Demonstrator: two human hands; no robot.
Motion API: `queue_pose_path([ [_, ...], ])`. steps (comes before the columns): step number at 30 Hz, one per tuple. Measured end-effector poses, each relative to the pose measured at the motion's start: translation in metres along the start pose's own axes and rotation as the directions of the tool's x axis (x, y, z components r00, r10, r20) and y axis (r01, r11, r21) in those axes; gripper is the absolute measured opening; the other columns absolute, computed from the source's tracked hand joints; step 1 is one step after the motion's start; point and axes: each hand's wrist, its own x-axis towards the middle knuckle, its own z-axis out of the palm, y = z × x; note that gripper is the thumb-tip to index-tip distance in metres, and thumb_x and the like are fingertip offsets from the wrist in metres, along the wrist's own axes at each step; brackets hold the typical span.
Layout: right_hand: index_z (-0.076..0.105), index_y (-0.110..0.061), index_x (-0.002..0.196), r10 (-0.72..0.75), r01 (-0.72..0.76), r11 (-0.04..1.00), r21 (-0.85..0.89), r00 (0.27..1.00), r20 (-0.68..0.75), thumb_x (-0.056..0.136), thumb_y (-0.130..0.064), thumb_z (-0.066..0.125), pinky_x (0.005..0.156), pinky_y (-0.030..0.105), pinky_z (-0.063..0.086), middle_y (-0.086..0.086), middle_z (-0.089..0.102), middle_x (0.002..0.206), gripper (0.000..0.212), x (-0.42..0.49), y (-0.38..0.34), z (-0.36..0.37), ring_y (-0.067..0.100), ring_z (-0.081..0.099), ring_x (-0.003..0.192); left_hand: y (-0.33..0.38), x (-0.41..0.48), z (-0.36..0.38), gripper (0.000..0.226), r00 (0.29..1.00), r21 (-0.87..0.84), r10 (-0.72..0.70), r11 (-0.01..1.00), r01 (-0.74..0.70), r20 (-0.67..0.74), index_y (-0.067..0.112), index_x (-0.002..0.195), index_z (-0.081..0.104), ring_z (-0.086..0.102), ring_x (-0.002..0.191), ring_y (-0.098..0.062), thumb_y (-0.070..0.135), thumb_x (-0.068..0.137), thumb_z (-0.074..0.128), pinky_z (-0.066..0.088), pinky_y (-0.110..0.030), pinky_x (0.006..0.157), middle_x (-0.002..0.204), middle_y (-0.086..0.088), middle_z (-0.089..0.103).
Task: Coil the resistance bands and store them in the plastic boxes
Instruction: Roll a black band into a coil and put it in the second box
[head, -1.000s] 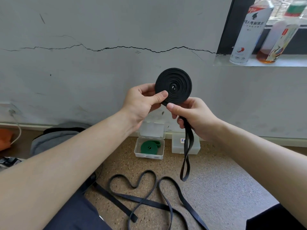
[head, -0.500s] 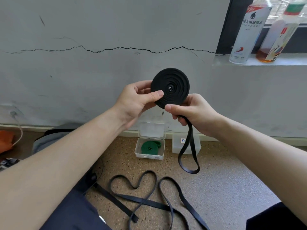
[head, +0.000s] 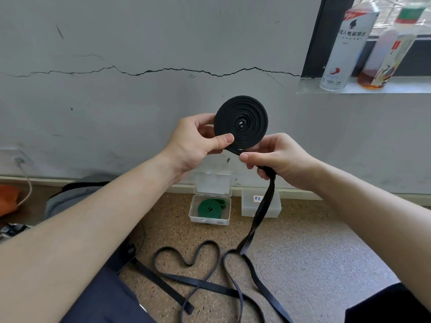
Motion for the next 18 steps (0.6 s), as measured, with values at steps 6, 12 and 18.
queue_pose_path([
  [6,0.072,-0.007,0.089,0.007,-0.008,0.997,-0.074,1.0,-0.011,0.086,-0.026,0.076,0.053,0.029,0.045,0.01,0.076,0.08,0.02,-0.0003,-0.0016,0.0007,0.016,0.057,0.053,-0.0006,-0.0007,-0.0018,0.033,0.999,0.079,0.048,0.996,-0.048,-0.002,0.011,0.115,0.07,0.07,0.083,-0.014,0.004,0.083,0.077,0.057,-0.026,0.071,0.097,-0.01,0.075],
  [12,0.071,-0.001,0.09,0.054,-0.056,0.998,-0.038,0.998,-0.044,0.085,-0.018,0.079,0.053,0.028,0.042,0.003,0.067,0.069,0.019,0.0016,0.0042,0.0018,0.017,0.05,0.054,0.0022,0.0024,-0.0036,0.034,0.984,0.286,0.157,0.942,-0.173,0.079,0.02,0.107,0.069,0.073,0.086,-0.016,0.005,0.079,0.082,0.059,-0.027,0.078,0.098,-0.004,0.076],
  [18,0.068,-0.003,0.097,0.035,-0.035,0.999,0.013,0.999,0.021,0.084,-0.015,0.078,0.05,0.026,0.042,0.007,0.064,0.071,0.021,0.0012,0.0039,0.0072,0.017,0.048,0.055,0.0074,0.0003,-0.0057,0.031,0.982,0.275,0.112,0.95,-0.15,0.15,0.017,0.108,0.07,0.072,0.085,-0.014,0.003,0.081,0.079,0.058,-0.024,0.079,0.097,-0.002,0.076],
])
